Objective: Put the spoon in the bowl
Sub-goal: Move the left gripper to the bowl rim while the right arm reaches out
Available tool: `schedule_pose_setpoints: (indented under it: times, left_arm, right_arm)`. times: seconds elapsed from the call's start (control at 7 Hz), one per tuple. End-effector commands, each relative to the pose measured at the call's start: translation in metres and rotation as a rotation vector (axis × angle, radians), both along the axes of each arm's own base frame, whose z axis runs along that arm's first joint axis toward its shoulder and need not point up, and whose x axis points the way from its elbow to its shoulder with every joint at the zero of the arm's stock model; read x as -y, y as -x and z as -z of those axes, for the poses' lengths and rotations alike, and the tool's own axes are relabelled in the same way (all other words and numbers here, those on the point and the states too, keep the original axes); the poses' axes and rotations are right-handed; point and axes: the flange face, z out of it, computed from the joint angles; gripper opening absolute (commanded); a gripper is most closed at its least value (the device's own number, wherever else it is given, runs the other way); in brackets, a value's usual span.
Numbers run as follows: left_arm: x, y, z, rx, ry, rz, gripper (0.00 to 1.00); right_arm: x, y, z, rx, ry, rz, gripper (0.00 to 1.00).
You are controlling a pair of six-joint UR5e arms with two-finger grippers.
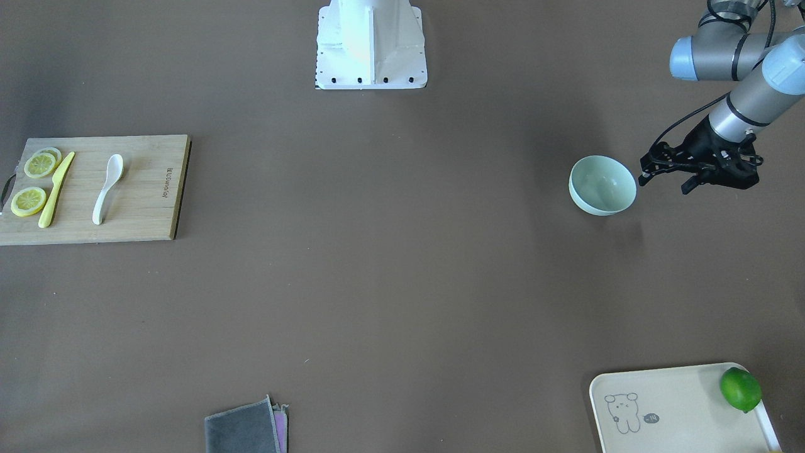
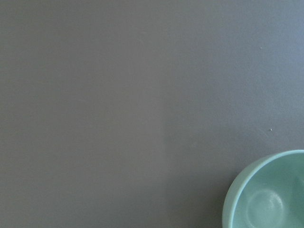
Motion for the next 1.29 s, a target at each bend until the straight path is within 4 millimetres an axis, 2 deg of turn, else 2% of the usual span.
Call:
schedule_pose_setpoints:
  times: [0.0,0.14,0.29,0.43,0.57,0.86,1.0,1.14]
  left_arm:
    - [-0.006,-0.034,0.007,-0.003,-0.014,-0.054,0.97]
    - [-0.013,-0.048,0.007,-0.003,-0.016,-0.085,0.88]
    - [-0.014,-0.054,0.007,0.005,-0.024,-0.089,0.6]
    - [-0.016,-0.057,0.007,0.007,-0.026,-0.096,0.1]
    - [-0.012,-0.06,0.014,-0.002,-0.041,-0.101,0.0]
    - [-0.003,-0.067,0.033,-0.021,-0.056,-0.09,0.0]
    - [0.007,-0.077,0.053,-0.024,-0.055,-0.09,0.0]
    - [0.027,-0.095,0.104,-0.018,-0.008,-0.062,0.0]
  right_arm:
    - [0.0,0.003,0.0,0.003,0.001,0.004,1.0]
    - [0.0,0.004,-0.001,0.005,0.003,0.007,1.0]
    - [-0.001,0.004,-0.003,0.006,0.01,0.007,1.0]
    - [-0.001,0.004,-0.004,0.004,0.011,0.007,1.0]
    - [0.001,0.005,-0.002,0.003,0.009,0.007,0.99]
    - [0.002,0.013,0.002,0.013,0.074,-0.031,0.98]
    - [0.006,0.015,0.006,0.015,0.074,-0.032,0.98]
    - [0.014,0.027,0.017,0.021,0.088,-0.038,0.98]
